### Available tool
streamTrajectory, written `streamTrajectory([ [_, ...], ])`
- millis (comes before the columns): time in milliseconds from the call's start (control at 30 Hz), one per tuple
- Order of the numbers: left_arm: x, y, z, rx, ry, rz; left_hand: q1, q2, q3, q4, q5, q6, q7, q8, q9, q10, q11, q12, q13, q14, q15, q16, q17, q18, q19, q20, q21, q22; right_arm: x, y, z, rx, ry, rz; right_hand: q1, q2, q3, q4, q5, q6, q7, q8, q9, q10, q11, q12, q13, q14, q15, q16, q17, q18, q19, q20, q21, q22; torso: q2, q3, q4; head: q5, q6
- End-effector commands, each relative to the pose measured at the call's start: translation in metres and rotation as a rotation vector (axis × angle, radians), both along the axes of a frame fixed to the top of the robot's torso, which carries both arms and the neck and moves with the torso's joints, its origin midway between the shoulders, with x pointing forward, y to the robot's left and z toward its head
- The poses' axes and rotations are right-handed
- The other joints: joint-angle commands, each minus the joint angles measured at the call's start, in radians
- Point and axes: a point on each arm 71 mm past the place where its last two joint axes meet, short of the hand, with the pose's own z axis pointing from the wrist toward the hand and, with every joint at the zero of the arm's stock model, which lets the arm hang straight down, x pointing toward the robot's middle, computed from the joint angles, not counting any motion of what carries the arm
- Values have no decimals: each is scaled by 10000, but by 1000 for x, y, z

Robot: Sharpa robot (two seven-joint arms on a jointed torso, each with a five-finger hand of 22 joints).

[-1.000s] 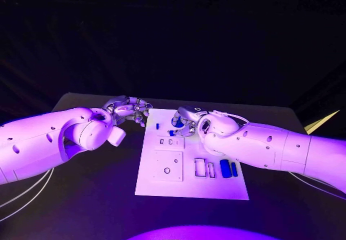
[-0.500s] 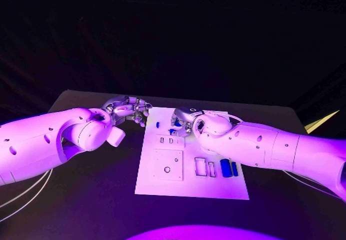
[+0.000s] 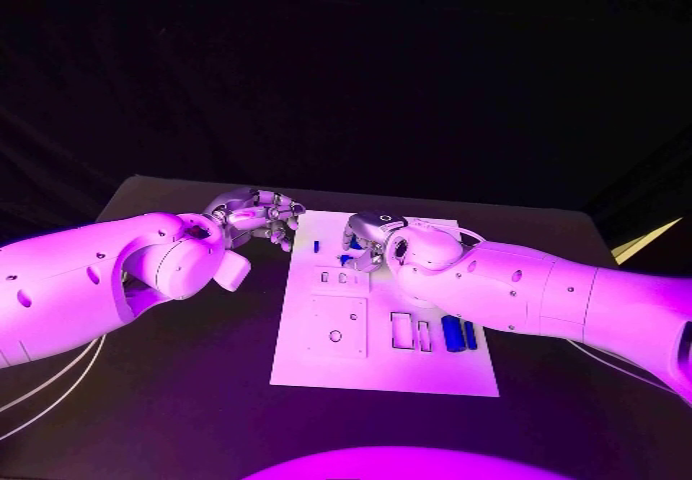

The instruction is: Assemble the parts on the task board

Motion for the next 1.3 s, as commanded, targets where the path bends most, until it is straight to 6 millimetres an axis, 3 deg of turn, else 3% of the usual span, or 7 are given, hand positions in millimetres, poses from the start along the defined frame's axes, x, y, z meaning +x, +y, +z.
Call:
streamTrajectory([
  [33,0,-1,1,-12,-35,-44,43,47,-150,18,109,-53,212,-191,-121,-54,24,73,-105,-5,73,-56,-92,-23,169,32,-154,-144,-1,1,-1,-14,-24,32,286,161,90,-176,-30,60,33,-119,23,612,89,-24,2144,992,70,136,2746,-108,356,42,-89,1780,-6,4,-9,4,-7],
  [533,-1,-2,2,40,-32,-87,43,47,-150,18,109,-53,212,-191,-121,-54,24,73,-105,-5,73,-56,-92,-23,169,32,-154,-144,-2,4,-6,-313,-46,107,305,152,101,-203,-35,142,5,-89,41,622,69,-7,2160,992,57,136,2746,-114,373,36,-66,1801,18,-10,4,6,-36],
  [867,0,-2,1,59,-23,-78,71,49,-144,6,107,-36,221,-197,-149,-61,29,80,-114,-8,76,-54,-101,-22,175,33,-157,-146,-2,5,-5,-348,-288,101,350,173,138,-238,-30,199,-17,-71,53,635,47,12,2176,992,39,136,2746,-121,394,25,-37,1828,87,-53,16,-4,-57],
  [1300,0,-1,1,100,15,-49,119,71,-123,-12,108,-22,227,-206,-186,-75,35,84,-129,-14,79,-52,-114,-22,182,35,-161,-149,-3,4,-8,-673,-17,223,367,146,140,-264,-34,192,-19,-82,51,630,44,3,2170,992,32,136,2746,-121,394,19,-38,1829,91,-48,3,11,-54],
])
